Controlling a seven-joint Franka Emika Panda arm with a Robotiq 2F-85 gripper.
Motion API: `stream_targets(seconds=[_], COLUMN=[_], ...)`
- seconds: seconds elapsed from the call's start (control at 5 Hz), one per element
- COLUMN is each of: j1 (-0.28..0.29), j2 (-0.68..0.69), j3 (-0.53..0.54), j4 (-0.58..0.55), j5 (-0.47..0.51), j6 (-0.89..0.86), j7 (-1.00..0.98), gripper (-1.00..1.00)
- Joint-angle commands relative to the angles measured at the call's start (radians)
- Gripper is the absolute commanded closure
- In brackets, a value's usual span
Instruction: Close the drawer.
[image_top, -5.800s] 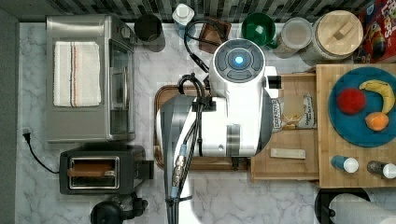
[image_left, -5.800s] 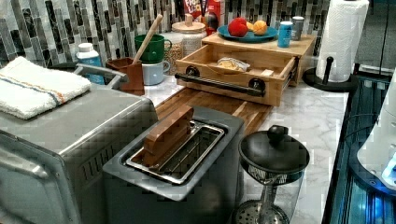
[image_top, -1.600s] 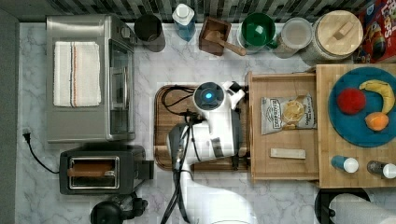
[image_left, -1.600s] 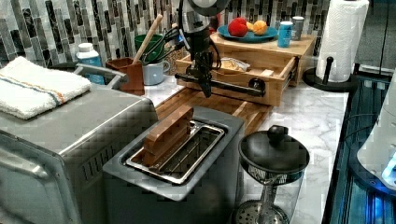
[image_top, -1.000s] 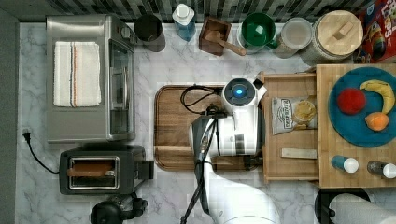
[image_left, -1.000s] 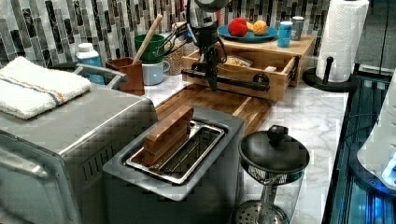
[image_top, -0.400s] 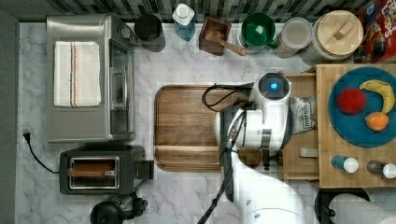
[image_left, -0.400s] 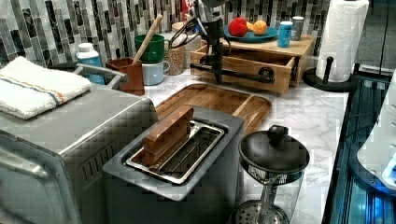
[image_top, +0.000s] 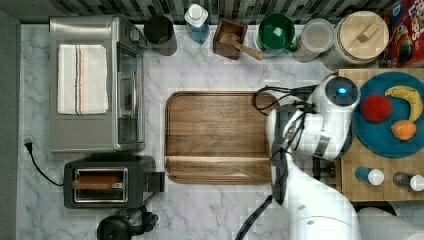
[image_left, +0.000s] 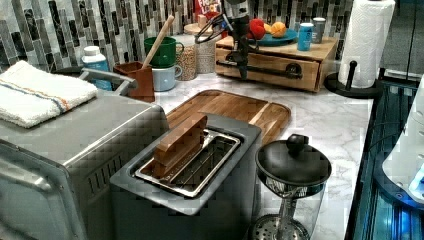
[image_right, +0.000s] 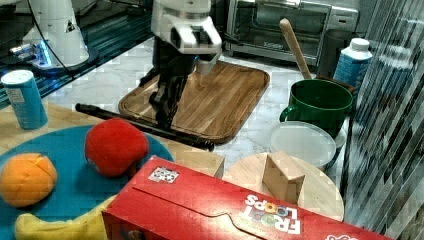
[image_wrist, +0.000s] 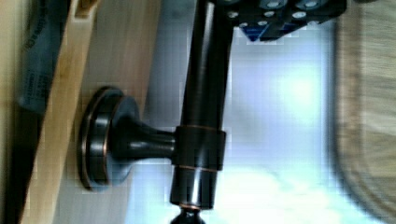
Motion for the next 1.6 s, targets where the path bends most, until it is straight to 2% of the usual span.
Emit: stream_targets(seconds=[0.2, 0.6, 1.0, 1.2, 1.6], j1=[-0.162, -0.164, -0.118, -0.080, -0.074], j2=[0.091, 0.077, 0.012, 0.003, 0.004], j3=[-0.096, -0.088, -0.100, -0.111, -0.118], j4=[0.274, 0.258, 0.160, 0.154, 0.154], j5=[0.051, 0.062, 0.054, 0.031, 0.035], j6=[-0.020, -0.021, 0.019, -0.005, -0.005], j7=[-0.124, -0.112, -0.034, 0.040, 0.038], gripper=[1.00, 1.00, 1.00, 1.00, 1.00])
